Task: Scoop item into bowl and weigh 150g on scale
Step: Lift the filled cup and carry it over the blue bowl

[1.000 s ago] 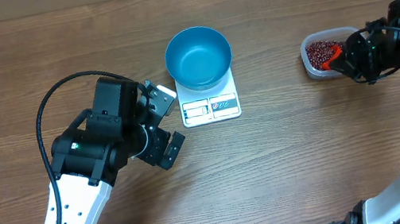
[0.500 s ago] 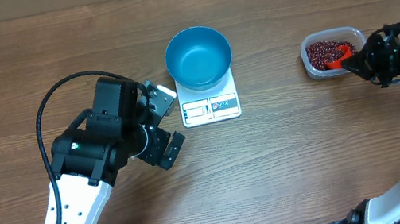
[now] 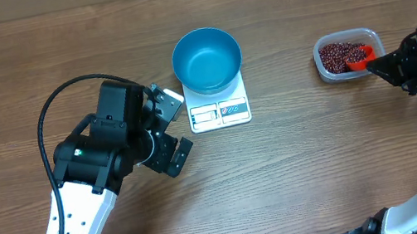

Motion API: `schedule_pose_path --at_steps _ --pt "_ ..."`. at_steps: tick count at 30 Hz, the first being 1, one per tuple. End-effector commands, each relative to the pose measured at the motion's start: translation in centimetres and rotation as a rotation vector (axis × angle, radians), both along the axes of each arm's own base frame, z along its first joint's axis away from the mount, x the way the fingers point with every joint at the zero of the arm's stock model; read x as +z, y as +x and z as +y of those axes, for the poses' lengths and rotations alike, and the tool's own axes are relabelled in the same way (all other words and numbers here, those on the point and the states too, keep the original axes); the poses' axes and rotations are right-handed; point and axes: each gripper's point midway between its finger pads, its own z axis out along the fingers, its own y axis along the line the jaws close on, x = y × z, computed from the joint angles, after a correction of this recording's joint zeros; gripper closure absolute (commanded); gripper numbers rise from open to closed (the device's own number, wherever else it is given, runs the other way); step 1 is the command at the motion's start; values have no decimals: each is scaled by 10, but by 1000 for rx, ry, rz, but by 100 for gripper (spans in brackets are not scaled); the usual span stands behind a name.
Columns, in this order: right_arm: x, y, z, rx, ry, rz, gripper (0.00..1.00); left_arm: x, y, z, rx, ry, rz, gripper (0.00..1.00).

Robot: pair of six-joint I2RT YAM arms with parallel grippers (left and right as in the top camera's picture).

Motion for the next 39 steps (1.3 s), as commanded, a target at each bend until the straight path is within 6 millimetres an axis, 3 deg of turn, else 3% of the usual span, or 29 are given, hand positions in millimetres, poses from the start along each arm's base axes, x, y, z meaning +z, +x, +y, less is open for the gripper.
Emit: schedule_pose_path --at_steps 1,9,14,21,30,39 --pt "17 6 3 55 33 -118 96 9 4 0 -16 -1 -30 0" --pt "25 4 10 73 78 -144 96 9 4 0 -16 -1 -30 0" --pt "45 6 21 107 170 -245 96 9 4 -1 -16 -1 -29 0" --pt "52 9 39 149 214 -265 96 9 4 -1 -16 -1 -29 1" --pt "66 16 95 298 287 -325 96 8 4 -1 -16 0 -29 0" --pt "72 21 170 473 326 -329 96 8 4 -1 -16 0 -28 1"
